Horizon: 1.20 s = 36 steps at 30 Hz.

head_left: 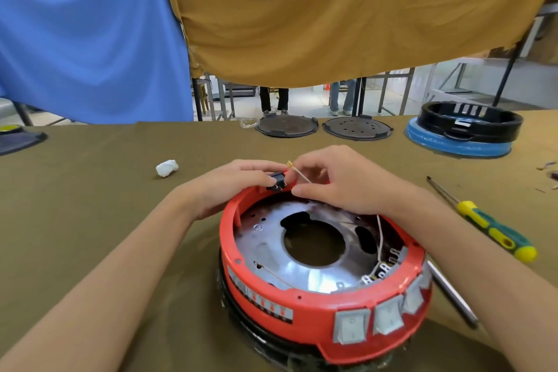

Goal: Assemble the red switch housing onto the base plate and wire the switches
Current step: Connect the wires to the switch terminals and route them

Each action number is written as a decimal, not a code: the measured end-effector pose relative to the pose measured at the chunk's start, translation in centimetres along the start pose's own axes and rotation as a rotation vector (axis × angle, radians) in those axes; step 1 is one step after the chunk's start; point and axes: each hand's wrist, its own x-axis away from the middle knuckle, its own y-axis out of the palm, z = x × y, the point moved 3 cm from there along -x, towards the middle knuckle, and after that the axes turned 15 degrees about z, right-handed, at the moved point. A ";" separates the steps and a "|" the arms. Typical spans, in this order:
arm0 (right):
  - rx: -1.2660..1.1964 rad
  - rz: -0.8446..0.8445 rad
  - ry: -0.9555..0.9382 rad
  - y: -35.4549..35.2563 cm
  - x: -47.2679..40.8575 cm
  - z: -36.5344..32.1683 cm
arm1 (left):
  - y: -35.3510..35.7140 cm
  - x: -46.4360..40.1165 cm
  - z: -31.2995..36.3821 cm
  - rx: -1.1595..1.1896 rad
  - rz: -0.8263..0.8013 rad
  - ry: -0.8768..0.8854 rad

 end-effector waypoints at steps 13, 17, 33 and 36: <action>-0.152 -0.089 0.136 0.8 0.2 0.8 | 0.6 0.2 0.5 0.010 -0.013 0.035; -0.176 -0.118 0.143 0.8 0.3 0.7 | 0.0 0.1 2.3 -0.065 0.217 0.246; -0.201 -0.058 0.192 0.8 0.2 1.1 | 1.2 0.3 2.8 -0.109 0.290 0.499; -0.204 -0.003 0.179 0.5 0.2 0.9 | 1.3 0.2 2.7 -0.073 0.295 0.487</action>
